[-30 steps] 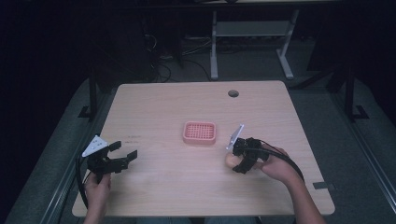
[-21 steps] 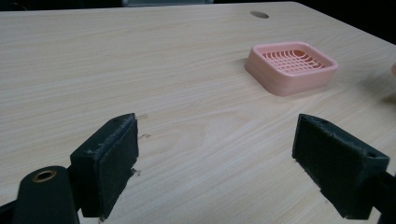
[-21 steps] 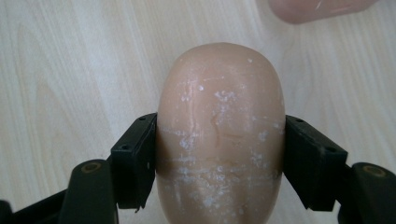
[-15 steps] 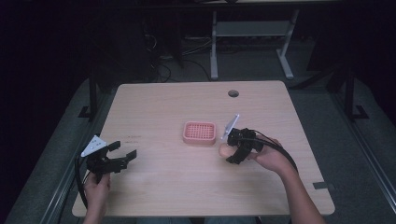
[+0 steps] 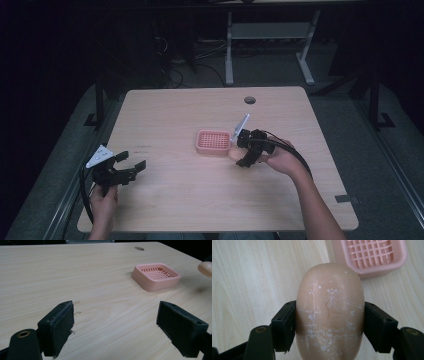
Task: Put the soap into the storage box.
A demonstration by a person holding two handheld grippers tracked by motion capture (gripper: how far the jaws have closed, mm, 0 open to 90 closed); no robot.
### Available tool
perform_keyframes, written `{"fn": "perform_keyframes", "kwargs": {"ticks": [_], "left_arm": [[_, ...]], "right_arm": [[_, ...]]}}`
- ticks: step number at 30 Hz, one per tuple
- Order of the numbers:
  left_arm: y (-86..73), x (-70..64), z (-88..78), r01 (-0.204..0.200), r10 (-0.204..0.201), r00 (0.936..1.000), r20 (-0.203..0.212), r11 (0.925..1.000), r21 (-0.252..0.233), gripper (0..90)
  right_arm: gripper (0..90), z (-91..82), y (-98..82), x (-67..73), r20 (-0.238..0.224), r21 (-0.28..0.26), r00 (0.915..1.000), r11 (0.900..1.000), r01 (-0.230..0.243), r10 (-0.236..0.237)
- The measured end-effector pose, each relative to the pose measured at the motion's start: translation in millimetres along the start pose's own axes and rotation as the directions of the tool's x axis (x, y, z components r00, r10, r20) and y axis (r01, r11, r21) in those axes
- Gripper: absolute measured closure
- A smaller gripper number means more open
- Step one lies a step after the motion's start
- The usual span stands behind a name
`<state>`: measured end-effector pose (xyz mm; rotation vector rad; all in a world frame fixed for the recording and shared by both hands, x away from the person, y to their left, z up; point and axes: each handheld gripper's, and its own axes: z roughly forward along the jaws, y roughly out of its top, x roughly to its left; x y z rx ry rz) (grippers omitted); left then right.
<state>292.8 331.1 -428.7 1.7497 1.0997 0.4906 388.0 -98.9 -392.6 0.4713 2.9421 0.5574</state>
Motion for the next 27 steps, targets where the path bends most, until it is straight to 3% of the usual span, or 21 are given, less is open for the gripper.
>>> {"fn": "perform_keyframes", "kwargs": {"ticks": [15,27], "left_arm": [[0.1,0.3,-0.8,0.001,-0.001,1.0,0.001,1.0,-0.001,14.2],[0.1,0.0,-1.2,0.005,-0.005,1.0,0.002,1.0,-0.002,14.2]], "right_arm": [[31.8,0.3,19.1,-10.5,-0.006,-0.032,0.9999,0.999,0.011,-0.011],[31.8,0.0,32.4,-21.9,-0.012,-0.022,0.9999,1.0,0.007,-0.007]]}}
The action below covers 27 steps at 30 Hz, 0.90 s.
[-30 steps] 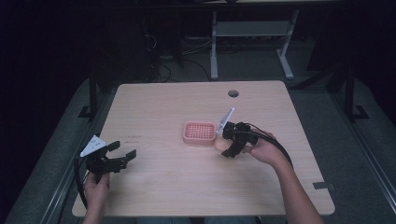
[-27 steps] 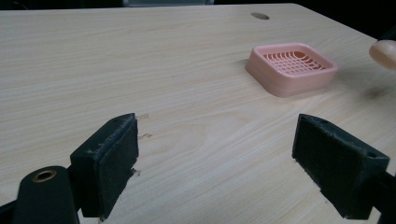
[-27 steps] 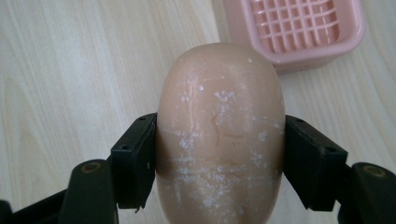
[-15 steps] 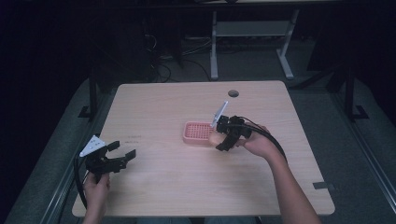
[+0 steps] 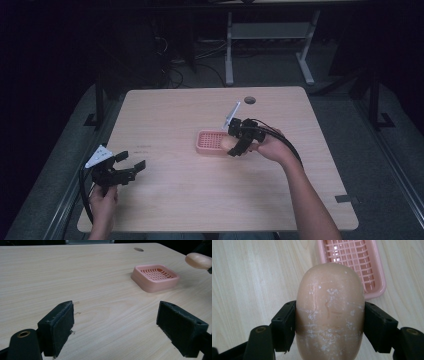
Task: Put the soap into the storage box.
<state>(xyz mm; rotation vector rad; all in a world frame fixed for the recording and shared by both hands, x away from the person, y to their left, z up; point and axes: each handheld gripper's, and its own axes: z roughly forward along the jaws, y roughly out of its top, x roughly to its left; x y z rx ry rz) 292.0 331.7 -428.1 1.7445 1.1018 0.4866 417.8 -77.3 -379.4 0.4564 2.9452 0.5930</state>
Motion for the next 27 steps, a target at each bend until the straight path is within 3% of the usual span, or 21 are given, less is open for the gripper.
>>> {"fn": "perform_keyframes", "kwargs": {"ticks": [16,20,27], "left_arm": [[0.2,1.3,-0.4,0.0,0.0,1.0,0.0,1.0,-0.004,14.2],[0.1,1.2,0.0,0.004,-0.004,1.0,-0.001,1.0,-0.004,14.2],[0.0,1.1,0.0,0.006,-0.006,1.0,0.0,1.0,-0.004,14.2]], "right_arm": [[31.8,3.1,25.8,-8.5,0.003,0.007,0.9994,0.999,0.034,-0.034],[31.8,5.9,29.2,-11.2,-0.007,-0.007,0.9996,1.0,0.028,-0.028],[31.8,11.3,34.4,-14.9,-0.014,0.017,0.9996,0.999,0.027,-0.026]]}}
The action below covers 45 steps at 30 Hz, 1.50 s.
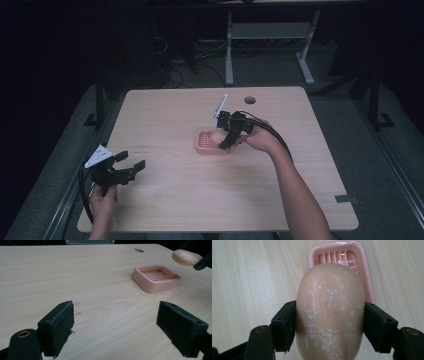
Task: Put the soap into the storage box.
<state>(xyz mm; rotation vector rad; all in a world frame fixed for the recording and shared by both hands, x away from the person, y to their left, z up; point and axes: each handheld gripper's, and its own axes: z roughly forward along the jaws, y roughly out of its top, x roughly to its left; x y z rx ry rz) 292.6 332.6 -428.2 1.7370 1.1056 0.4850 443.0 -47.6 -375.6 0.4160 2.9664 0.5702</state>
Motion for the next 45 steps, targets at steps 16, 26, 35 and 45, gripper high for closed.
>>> {"fn": "perform_keyframes", "kwargs": {"ticks": [16,26,35,45], "left_arm": [[-0.5,0.5,1.6,0.01,-0.01,0.9999,0.003,1.0,0.002,14.2],[-0.3,1.2,1.4,0.01,-0.01,0.9999,0.005,1.0,-0.002,14.2],[-0.5,2.0,-0.3,0.013,-0.013,0.9999,0.003,0.9999,-0.003,14.3],[-1.0,2.8,-1.4,0.011,-0.011,0.9999,0.004,0.9999,-0.006,14.3]], "right_arm": [[31.8,7.3,11.5,-8.3,-0.016,-0.01,0.9999,1.0,0.001,-0.001],[31.8,12.5,25.1,-11.6,-0.013,0.013,0.9998,1.0,0.013,-0.013],[31.7,26.0,28.2,-16.0,-0.017,0.034,0.9998,0.999,-0.006,0.007],[31.7,38.5,29.8,-20.1,-0.024,0.048,0.9997,0.999,-0.008,0.009]]}}
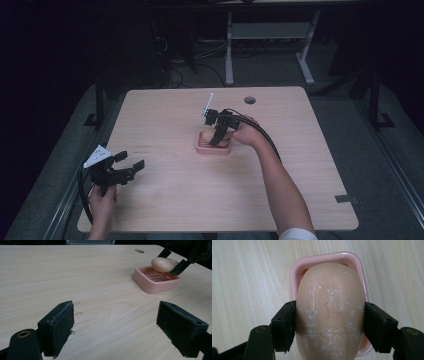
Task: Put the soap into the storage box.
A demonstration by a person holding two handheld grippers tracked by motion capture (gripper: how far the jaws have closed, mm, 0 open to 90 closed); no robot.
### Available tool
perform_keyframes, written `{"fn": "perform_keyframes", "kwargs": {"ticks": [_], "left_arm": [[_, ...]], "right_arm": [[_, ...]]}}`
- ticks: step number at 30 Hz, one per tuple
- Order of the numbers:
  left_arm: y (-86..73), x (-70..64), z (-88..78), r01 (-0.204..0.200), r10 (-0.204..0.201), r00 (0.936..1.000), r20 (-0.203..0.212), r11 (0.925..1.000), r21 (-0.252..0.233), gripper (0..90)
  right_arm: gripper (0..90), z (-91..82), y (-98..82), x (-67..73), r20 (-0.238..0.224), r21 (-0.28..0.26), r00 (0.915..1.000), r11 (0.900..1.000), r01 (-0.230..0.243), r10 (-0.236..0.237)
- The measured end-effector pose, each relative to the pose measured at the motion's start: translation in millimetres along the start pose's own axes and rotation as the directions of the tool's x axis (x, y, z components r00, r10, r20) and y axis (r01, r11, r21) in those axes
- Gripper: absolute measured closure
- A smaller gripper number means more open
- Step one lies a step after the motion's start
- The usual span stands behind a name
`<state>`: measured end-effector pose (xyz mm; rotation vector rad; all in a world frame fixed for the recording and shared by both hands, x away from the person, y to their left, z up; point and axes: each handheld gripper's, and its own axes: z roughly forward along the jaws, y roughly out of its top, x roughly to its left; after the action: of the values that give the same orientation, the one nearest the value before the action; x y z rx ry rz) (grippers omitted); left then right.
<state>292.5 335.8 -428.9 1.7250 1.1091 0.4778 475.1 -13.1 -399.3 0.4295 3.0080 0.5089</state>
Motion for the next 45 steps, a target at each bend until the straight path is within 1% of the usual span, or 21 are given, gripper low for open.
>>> {"fn": "perform_keyframes", "kwargs": {"ticks": [4,10,15,28,38,45], "left_arm": [[0.0,0.1,0.1,-0.001,0.001,1.0,0.001,1.0,0.0,14.2],[0.1,-0.3,0.6,-0.001,0.001,1.0,0.002,1.0,0.0,14.2],[0.2,-0.2,0.2,-0.001,0.001,1.0,0.0,1.0,-0.002,14.2],[0.8,-0.4,-0.3,-0.003,0.003,1.0,-0.002,1.0,-0.002,14.2],[1.1,-0.4,-0.8,-0.004,0.004,1.0,-0.001,1.0,-0.002,14.2],[1.3,-0.7,-0.9,-0.004,0.004,1.0,-0.002,1.0,0.0,14.2]], "right_arm": [[31.7,2.7,0.4,-1.5,0.003,0.005,1.0,1.0,-0.005,0.005],[31.6,7.2,2.0,-1.9,0.0,0.009,1.0,1.0,0.003,-0.003],[31.6,9.3,2.7,-1.9,0.008,0.012,1.0,1.0,0.005,-0.005],[31.4,15.7,1.4,-3.4,-0.01,0.026,0.9999,1.0,-0.001,0.002],[31.4,16.5,1.2,-3.5,-0.004,0.029,1.0,1.0,0.0,0.0],[31.2,16.6,-0.8,-4.2,-0.007,0.026,1.0,1.0,-0.005,0.005]]}}
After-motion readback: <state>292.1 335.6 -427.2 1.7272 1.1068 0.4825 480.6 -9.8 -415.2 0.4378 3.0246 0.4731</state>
